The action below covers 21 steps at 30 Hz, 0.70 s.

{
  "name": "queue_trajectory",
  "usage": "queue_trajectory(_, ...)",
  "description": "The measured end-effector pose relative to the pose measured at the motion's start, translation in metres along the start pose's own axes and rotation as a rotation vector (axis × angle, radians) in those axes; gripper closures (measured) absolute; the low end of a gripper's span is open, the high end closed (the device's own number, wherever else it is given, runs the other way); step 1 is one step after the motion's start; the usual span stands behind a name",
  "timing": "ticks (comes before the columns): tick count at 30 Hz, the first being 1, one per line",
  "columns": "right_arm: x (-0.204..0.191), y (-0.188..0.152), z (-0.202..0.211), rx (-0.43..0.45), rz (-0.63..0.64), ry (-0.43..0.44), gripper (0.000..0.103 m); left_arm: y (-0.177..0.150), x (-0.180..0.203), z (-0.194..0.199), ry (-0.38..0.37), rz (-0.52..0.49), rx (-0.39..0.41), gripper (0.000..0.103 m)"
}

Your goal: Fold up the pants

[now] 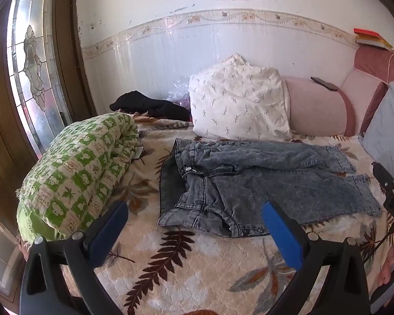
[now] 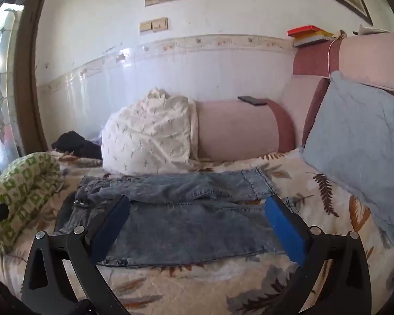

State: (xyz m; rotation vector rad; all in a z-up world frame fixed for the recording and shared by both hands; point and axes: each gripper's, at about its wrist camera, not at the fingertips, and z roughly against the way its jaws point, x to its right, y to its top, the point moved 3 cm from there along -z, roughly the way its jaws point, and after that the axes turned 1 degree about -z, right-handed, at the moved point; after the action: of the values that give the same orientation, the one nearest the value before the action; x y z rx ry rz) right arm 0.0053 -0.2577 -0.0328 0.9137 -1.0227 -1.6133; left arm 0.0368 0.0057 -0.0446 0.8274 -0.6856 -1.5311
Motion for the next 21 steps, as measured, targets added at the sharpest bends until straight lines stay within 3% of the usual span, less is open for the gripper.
queue_trajectory(21, -0.0041, 0.0009, -0.0001, 0.008, 0.039, -0.008, 0.0, -0.0028, 0.0023, -0.0057, 0.001, -0.019, 0.001, 0.0)
